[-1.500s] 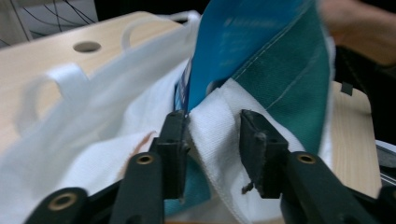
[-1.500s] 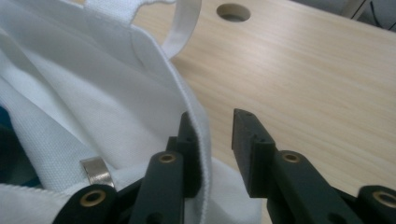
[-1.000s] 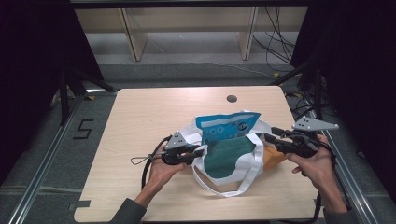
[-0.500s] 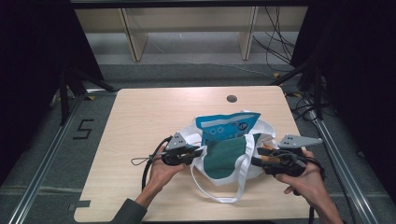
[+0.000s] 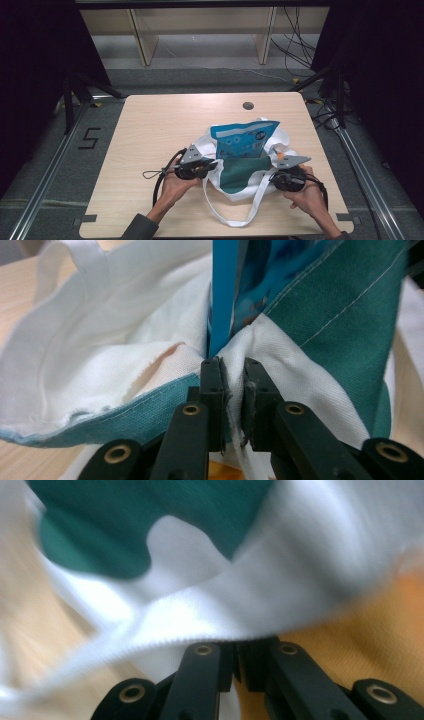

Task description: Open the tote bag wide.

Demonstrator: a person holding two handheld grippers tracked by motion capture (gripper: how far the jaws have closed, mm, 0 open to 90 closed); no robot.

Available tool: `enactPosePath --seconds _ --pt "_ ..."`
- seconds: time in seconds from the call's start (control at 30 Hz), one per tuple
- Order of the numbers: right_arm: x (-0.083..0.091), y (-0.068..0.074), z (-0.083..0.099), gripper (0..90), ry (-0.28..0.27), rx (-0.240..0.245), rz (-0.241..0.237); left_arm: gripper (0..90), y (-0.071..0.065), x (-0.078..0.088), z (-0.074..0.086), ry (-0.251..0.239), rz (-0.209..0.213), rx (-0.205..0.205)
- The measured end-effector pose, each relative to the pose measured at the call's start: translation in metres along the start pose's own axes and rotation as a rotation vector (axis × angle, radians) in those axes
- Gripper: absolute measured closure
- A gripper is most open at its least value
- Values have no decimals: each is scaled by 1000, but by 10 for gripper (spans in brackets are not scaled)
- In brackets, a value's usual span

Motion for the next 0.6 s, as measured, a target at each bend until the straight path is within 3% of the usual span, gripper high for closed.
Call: enactPosePath --seconds 0.07,0.13,0.17,0.2,0.23,0.27,0.33,0.37,0.47,0.53,0.57,0.6 --pt "-19 -5 11 881 55 -5 6 815 1 -7 5 14 -10 -18" --pt "-22 -9 7 881 45 -17 -21 818 3 -12 12 15 -1 16" --pt "-20 -8 9 881 57 -45 -34 821 3 -17 21 45 -9 20" --pt "-20 -8 9 881 57 -45 -34 823 3 -17 21 45 -9 20" --pt "-24 -8 8 881 10 -54 -32 823 1 -21 28 87 -13 -26" --pt "-22 -11 7 881 30 -26 -32 825 0 -24 31 96 -16 -33" --pt "-22 -11 7 880 29 -32 -31 827 -1 -26 34 102 -17 -25" --pt "-20 -10 8 877 54 -42 -38 826 -1 -26 34 107 -19 -26" --pt "-19 -11 7 836 38 -44 -53 826 -2 -26 33 103 -33 -25" --pt "-8 -15 4 731 39 -88 -107 825 -1 -25 31 114 -25 -23" --pt "19 -18 1 644 11 -121 -100 824 -1 -26 31 106 -28 -26" --pt "19 -18 1 644 11 -121 -100 824 -1 -26 31 106 -28 -26"
Point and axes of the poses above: each handheld gripper's, and its own axes: x roughly backward along the jaws, z roughly out of its underside, y roughly to its left, the point moved 6 cm from there along -x, roughly forward along the jaws, and after that the axes turned 9 degrees about -x, right-handed, at the moved point
